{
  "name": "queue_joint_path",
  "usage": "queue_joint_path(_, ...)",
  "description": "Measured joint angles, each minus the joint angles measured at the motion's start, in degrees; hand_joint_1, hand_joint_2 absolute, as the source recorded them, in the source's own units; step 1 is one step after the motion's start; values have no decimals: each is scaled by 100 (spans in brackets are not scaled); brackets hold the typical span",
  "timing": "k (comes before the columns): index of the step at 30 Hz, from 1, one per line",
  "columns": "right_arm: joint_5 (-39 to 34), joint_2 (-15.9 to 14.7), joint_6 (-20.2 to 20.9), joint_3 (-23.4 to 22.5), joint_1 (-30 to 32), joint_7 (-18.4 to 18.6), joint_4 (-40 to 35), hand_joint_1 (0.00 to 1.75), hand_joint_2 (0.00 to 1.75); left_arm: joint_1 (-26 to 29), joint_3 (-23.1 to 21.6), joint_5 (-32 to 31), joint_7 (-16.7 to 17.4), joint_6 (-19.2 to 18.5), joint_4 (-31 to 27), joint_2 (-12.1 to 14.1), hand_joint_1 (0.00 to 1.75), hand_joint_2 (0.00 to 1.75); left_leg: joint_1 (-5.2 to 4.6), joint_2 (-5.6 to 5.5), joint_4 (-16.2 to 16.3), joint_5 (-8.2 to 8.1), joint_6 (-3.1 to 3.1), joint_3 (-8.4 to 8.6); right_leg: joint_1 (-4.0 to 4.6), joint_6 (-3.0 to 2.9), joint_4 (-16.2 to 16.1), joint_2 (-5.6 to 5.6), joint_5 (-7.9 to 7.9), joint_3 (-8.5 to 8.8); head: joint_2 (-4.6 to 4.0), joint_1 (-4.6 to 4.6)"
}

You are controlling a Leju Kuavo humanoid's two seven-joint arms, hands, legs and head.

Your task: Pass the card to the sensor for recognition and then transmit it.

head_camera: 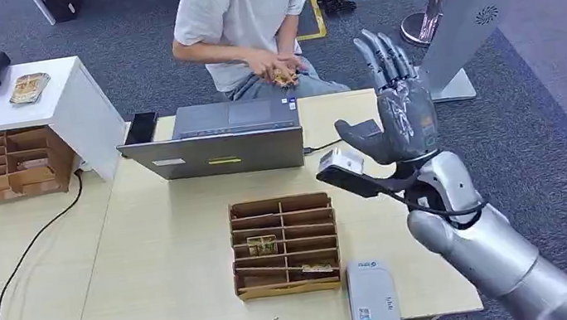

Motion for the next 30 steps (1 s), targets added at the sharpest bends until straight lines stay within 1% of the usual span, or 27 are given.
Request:
queue_joint_path(3, -145, 7, -380, -53, 256, -252, -212, 0, 175, 4, 61, 0, -31, 0, 0, -4, 0, 0, 0, -2, 0, 0, 0, 0, 0, 0, 0, -1, 0, 0, 0, 0)
queue_joint_path(5, -311, 7, -607, -116, 505, -503, -431, 0, 175, 8, 127, -2, -66, 0, 0, -9, 0, 0, 0, -5, 0, -1, 0, 0, 0, 0, -1, -3, -1, 0, 0, 0)
queue_joint_path(9, -509, 9, -633, -267, 1075, -1050, -932, 0, 175, 10, 292, -7, -150, 0, 11, -30, 0, 0, 0, -8, -1, -3, -1, -1, 0, 0, -3, -7, -2, -1, 0, 0)
queue_joint_path(11, -648, 19, -633, -391, 1436, -1404, -1216, 0, 175, 9, 370, -11, -188, 0, 22, -39, 0, 0, 0, -15, -1, -3, -1, -6, 0, 1, -3, -17, -5, -1, 0, -2)
queue_joint_path(15, -1177, 55, -633, -507, 2127, -1959, -1690, 0, 175, 9, 520, -24, -254, 0, 35, -55, 0, 0, 0, -13, -2, -3, -1, -6, -1, 1, -3, -16, -5, -1, 0, -2)
queue_joint_path(16, -1310, 63, -633, -522, 2293, -2077, -1779, 0, 0, 10, 553, -28, -269, 0, 35, -59, 0, 0, -1, -14, -2, -3, -1, -8, -1, 2, -3, -17, -6, -1, 0, 0)
queue_joint_path(23, -2606, 133, -618, -461, 3095, -2849, -2312, 0, 0, 9, 771, -107, -321, 0, 48, -85, 0, 0, -1, -13, -2, -3, 0, -7, -3, 2, -3, -15, -6, -1, 0, -2)
queue_joint_path(28, -3410, 188, -491, -186, 3542, -3209, -2612, 0, 0, 8, 890, -162, -291, 0, 48, -85, 0, 0, -1, -12, -3, -4, 0, -6, -3, 2, -3, -15, -7, -1, 0, -2)
queue_joint_path(30, -3692, 205, -340, -78, 3669, -3305, -2691, 0, 0, 8, 907, -175, -275, 0, 48, -85, 0, 0, -1, -11, -3, -4, -1, -6, -2, 1, -3, -13, -8, -1, 0, -4)
